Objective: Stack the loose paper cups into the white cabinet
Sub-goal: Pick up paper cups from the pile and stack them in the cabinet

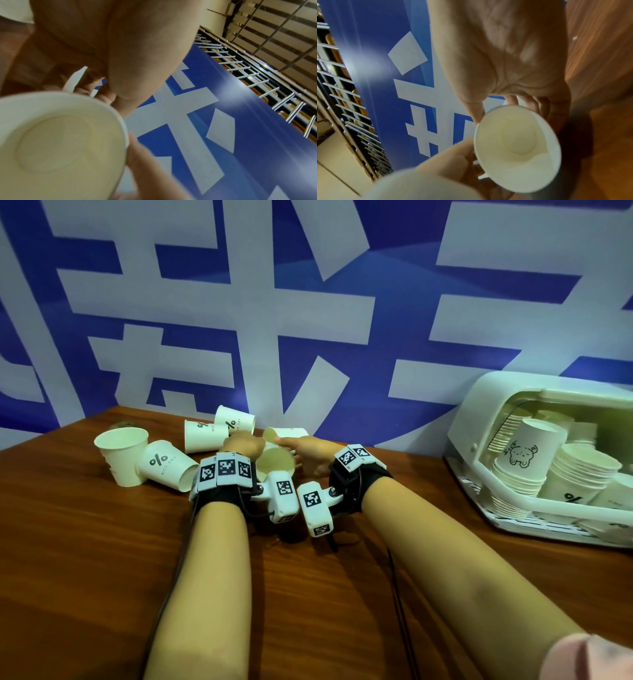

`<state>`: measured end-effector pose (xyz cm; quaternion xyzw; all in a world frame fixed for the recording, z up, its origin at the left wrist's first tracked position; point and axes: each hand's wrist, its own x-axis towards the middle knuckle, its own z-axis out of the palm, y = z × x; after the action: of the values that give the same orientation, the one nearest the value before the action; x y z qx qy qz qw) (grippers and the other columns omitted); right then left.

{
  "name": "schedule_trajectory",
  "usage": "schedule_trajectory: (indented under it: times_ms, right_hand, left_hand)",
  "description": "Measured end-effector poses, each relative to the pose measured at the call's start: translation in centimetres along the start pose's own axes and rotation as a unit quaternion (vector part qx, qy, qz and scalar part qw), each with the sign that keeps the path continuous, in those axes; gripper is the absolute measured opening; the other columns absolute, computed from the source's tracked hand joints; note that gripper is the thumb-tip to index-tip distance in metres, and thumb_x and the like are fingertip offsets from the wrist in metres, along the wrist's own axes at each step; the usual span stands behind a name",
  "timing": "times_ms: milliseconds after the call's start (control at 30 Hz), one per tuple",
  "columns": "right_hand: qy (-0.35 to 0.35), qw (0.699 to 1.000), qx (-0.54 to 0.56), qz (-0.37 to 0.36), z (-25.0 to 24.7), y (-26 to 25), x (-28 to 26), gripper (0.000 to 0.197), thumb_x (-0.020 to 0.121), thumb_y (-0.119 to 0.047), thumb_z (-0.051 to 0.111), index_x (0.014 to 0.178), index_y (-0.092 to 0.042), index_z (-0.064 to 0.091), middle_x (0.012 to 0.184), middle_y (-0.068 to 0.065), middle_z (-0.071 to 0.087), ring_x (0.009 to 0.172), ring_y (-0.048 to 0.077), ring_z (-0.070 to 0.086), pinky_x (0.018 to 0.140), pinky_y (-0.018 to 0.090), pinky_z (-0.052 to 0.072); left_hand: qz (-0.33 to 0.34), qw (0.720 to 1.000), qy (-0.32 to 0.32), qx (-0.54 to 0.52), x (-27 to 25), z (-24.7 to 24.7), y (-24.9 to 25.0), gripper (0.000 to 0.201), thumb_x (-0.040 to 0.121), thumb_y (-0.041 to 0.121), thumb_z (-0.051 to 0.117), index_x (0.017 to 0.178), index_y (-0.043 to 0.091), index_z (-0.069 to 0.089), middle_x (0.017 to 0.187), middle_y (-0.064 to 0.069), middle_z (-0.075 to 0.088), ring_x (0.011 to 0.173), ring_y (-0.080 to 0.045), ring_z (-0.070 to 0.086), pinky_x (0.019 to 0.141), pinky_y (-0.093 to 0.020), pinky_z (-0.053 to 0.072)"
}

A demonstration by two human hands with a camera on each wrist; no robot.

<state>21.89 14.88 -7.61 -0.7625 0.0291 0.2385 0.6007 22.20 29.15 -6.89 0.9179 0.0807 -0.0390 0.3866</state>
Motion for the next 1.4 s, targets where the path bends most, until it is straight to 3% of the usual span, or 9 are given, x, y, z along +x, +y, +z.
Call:
schedule_trajectory:
  times_ms: [133,200,300,467,733,800,933,1167,1400]
  right_hand:
    - [-0.016,1.000,0.004,-0.015,-0.9,0.5,-1.2,0.063,0.085,-0.046,0.067,0.133,-0.008,0.052,0.135,0.018,0.055,0.126,0.032,0.052,0.107,0.050,0.041]
    - [-0.005,0.999,0.026,-0.027,-1.6,0.7,-2.1,0.062,0.088,-0.042,0.066,0.136,-0.006,0.050,0.133,0.018,0.056,0.120,0.031,0.054,0.106,0.047,0.042]
    - [-0.004,0.998,0.047,-0.046,-3.0,1.1,-3.0,0.054,0.095,-0.036,0.058,0.135,-0.002,0.049,0.122,0.017,0.060,0.109,0.028,0.056,0.101,0.043,0.043]
    - [0.006,0.996,0.010,-0.085,-4.8,1.5,-5.3,0.051,0.092,-0.036,0.062,0.126,0.001,0.057,0.111,0.015,0.064,0.096,0.024,0.060,0.080,0.034,0.049]
    - [0.071,0.976,-0.036,-0.204,-8.1,2.1,-11.9,0.050,0.087,-0.010,0.068,0.134,-0.008,0.049,0.122,0.007,0.063,0.105,0.018,0.063,0.086,0.032,0.054]
    - [0.139,0.958,-0.081,-0.237,-9.4,2.4,-14.1,0.065,0.082,-0.010,0.074,0.139,-0.013,0.042,0.133,0.004,0.055,0.120,0.018,0.056,0.102,0.040,0.049]
    - [0.207,0.923,-0.150,-0.288,-12.6,3.1,-19.3,0.079,0.076,-0.017,0.081,0.142,-0.017,0.038,0.137,0.002,0.052,0.123,0.016,0.053,0.105,0.043,0.046]
    - [0.293,0.886,-0.189,-0.305,-17.6,5.4,-27.2,0.078,0.076,-0.017,0.081,0.142,-0.025,0.039,0.133,-0.005,0.053,0.119,0.011,0.055,0.099,0.036,0.051]
    - [0.342,0.875,-0.162,-0.302,-23.5,7.3,-31.7,0.074,0.070,-0.006,0.083,0.133,-0.025,0.050,0.122,-0.005,0.060,0.113,0.017,0.058,0.100,0.044,0.050]
  left_hand:
    - [0.010,0.994,-0.080,-0.069,-1.0,-0.8,1.0,0.036,0.095,0.037,0.052,0.097,0.002,0.058,0.083,-0.015,0.068,0.074,-0.028,0.069,0.070,-0.037,0.059]
    - [0.007,0.995,-0.085,-0.057,-2.1,-1.1,1.7,0.031,0.099,0.035,0.047,0.088,0.007,0.051,0.063,-0.008,0.059,0.049,-0.017,0.059,0.041,-0.021,0.047]
    - [0.029,0.991,-0.118,-0.049,-2.9,-0.9,2.4,0.029,0.098,0.036,0.050,0.091,0.008,0.052,0.054,-0.002,0.059,0.039,-0.010,0.054,0.031,-0.014,0.037]
    - [0.063,0.987,-0.145,-0.013,-4.1,-0.5,4.1,0.042,0.095,0.048,0.050,0.112,0.009,0.055,0.086,-0.005,0.065,0.066,-0.016,0.062,0.044,-0.024,0.045]
    - [0.189,0.961,-0.197,-0.050,-7.9,0.7,8.2,0.035,0.093,0.041,0.057,0.113,0.013,0.054,0.106,-0.007,0.064,0.101,-0.023,0.064,0.093,-0.041,0.051]
    - [0.234,0.950,-0.195,-0.073,-9.1,1.5,9.5,0.035,0.090,0.037,0.062,0.118,0.017,0.052,0.113,-0.006,0.064,0.104,-0.021,0.063,0.094,-0.041,0.052]
    - [0.341,0.919,-0.158,-0.116,-12.3,4.0,12.5,0.042,0.088,0.031,0.066,0.125,0.019,0.049,0.122,0.001,0.057,0.098,-0.011,0.063,0.074,-0.025,0.056]
    - [0.430,0.888,-0.112,-0.119,-17.0,9.7,18.0,0.049,0.084,0.036,0.071,0.127,0.024,0.051,0.132,0.001,0.047,0.114,-0.019,0.055,0.097,-0.043,0.049]
    - [0.460,0.874,-0.117,-0.108,-20.1,15.2,24.2,0.060,0.086,0.032,0.068,0.139,0.019,0.043,0.140,-0.005,0.036,0.127,-0.018,0.041,0.100,-0.025,0.036]
